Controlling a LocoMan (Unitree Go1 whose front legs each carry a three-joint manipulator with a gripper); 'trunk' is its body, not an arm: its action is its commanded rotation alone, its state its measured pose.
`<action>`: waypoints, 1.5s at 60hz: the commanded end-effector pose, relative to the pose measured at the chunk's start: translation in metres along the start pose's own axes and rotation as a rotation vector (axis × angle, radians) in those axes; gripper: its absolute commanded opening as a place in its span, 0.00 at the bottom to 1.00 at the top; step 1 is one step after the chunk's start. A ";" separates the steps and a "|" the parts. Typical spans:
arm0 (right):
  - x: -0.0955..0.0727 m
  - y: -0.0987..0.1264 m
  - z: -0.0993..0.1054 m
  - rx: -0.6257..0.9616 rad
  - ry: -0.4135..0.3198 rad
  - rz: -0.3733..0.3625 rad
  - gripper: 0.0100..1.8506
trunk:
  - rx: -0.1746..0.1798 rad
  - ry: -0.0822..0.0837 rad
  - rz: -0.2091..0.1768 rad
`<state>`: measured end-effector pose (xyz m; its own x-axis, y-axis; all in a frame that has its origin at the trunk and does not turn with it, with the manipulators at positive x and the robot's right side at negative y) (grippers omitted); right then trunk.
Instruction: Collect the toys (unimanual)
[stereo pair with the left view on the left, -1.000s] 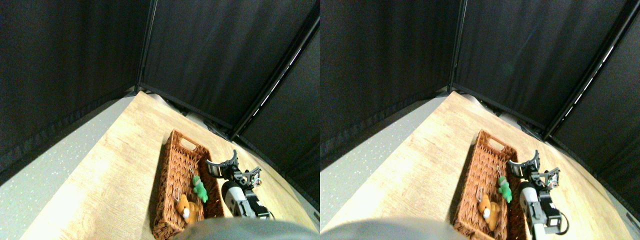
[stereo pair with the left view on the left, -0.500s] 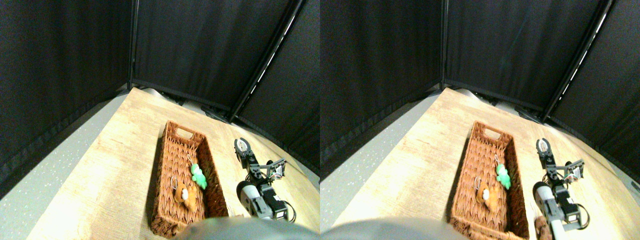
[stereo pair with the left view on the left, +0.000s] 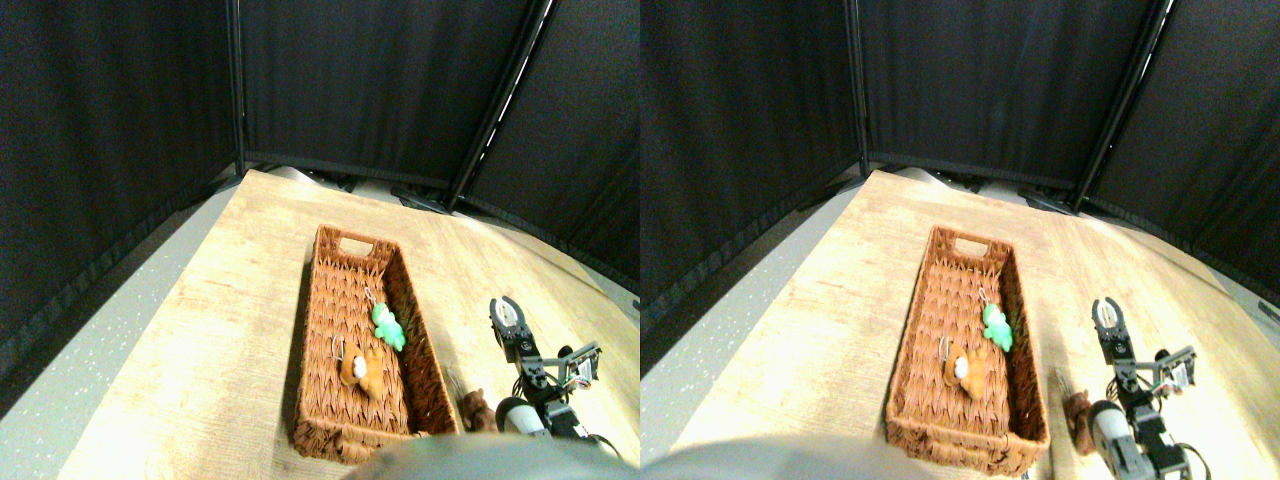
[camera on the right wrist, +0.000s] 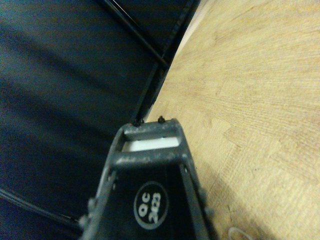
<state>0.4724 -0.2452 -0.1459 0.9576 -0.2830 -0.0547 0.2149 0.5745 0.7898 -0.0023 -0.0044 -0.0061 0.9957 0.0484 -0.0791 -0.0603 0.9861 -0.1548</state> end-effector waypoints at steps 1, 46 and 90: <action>-0.007 0.003 0.005 0.006 -0.033 0.037 0.03 | -0.015 0.013 -0.007; -0.055 -0.008 0.000 0.282 0.073 -0.044 0.03 | -0.023 0.023 -0.022; -0.067 -0.036 -0.014 0.295 0.223 -0.241 0.47 | -0.066 0.027 0.013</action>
<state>0.4011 -0.2325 -0.1795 0.9115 -0.1936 -0.3627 0.4035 0.2512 0.8798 -0.0051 -0.0035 -0.0045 0.9955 0.0489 -0.0809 -0.0642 0.9777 -0.2001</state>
